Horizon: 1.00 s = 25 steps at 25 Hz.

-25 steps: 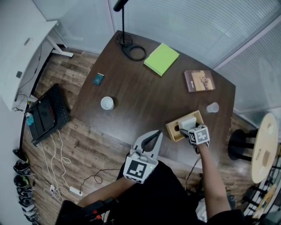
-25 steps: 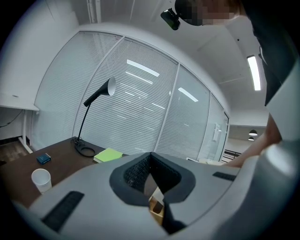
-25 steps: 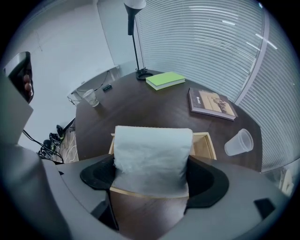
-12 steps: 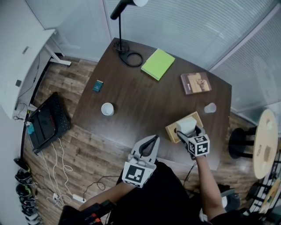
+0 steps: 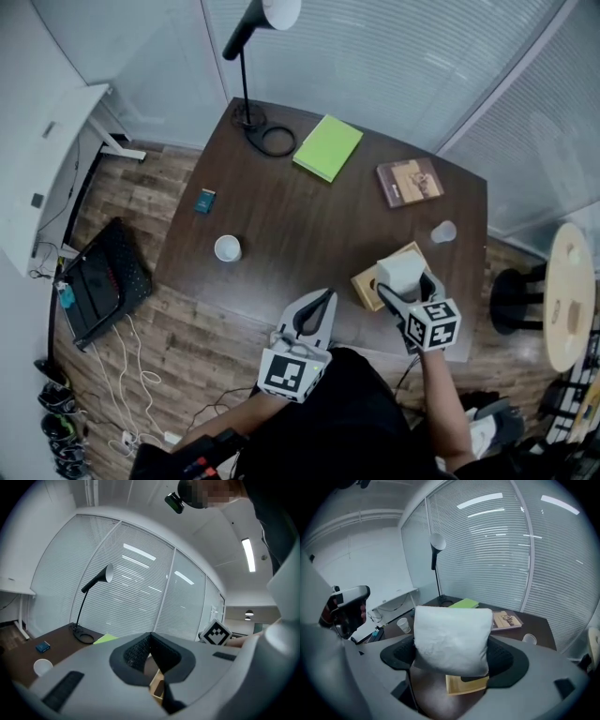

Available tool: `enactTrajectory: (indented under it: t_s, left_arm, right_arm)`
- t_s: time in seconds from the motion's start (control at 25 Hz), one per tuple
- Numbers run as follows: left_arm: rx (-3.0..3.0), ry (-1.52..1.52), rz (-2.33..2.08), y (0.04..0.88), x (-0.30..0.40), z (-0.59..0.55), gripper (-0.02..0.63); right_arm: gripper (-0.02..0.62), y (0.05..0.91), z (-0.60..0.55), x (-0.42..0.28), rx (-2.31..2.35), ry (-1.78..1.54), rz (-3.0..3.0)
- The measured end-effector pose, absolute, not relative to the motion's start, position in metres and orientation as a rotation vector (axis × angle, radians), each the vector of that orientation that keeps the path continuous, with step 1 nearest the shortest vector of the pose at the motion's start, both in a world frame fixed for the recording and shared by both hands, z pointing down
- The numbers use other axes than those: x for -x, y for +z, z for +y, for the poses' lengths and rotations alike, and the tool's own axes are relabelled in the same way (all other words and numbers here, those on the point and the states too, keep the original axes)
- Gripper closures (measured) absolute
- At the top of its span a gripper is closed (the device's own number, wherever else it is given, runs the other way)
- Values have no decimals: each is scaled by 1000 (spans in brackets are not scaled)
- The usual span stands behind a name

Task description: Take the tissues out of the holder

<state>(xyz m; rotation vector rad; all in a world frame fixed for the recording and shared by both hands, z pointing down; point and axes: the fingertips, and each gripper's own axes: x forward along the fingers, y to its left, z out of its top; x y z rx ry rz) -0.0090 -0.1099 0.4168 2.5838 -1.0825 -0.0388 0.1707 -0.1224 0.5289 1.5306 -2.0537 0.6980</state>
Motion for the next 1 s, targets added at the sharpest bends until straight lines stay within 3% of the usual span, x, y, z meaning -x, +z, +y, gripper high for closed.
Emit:
enactTrajectory:
  t_s: [1.0]
  left_arm:
    - [-2619, -17, -898, 430, -12, -109, 606]
  right_arm:
    - [133, 430, -87, -138, -1950, 388, -2088]
